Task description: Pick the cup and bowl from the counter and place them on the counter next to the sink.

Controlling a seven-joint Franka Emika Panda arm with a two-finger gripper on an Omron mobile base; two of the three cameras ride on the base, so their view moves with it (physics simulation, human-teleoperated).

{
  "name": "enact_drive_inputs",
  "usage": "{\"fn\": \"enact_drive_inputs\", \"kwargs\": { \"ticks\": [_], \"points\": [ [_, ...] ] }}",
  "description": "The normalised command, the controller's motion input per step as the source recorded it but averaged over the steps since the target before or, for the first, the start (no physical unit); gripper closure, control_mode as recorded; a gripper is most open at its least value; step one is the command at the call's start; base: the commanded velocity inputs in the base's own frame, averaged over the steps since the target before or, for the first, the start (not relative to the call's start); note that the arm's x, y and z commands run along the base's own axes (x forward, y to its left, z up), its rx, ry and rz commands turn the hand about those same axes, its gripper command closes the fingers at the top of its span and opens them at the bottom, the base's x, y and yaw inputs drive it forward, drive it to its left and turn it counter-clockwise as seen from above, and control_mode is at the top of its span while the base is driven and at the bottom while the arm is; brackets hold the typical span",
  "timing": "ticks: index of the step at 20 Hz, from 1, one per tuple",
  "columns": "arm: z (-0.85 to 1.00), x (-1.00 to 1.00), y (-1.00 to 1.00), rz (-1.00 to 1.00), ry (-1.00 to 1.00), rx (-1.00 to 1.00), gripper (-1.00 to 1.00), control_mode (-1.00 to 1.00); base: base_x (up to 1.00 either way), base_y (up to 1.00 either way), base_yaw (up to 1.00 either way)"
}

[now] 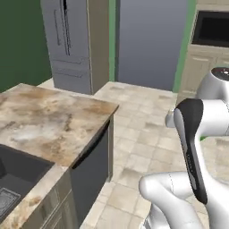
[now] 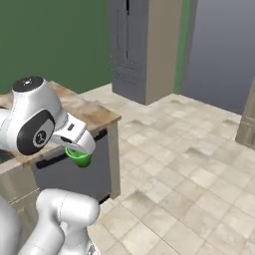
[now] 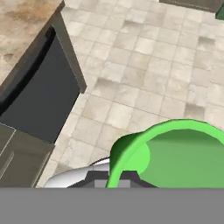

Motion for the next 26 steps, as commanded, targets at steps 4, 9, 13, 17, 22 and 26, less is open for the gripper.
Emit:
{"fn": "enact_drive_inputs", "kwargs": {
  "ticks": [4,9,13,17,22,26],
  "points": [
    [0.00,0.00,0.00,0.00,0.00,0.00,1.00,1.00,-0.11,0.00,0.96],
    [0.00,0.00,0.00,0.00,0.00,0.00,1.00,1.00,-0.36,0.00,0.91],
    [0.00,0.00,0.00,0.00,0.00,0.00,1.00,1.00,-0.48,0.00,0.86],
    [0.00,0.00,0.00,0.00,0.00,0.00,1.00,1.00,-0.04,-0.01,0.46],
    [0.00,0.00,0.00,0.00,0.00,0.00,1.00,1.00,0.75,-0.14,0.02],
    [0.00,0.00,0.00,0.00,0.00,0.00,1.00,1.00,1.00,-0.56,0.00]
  ]
}}
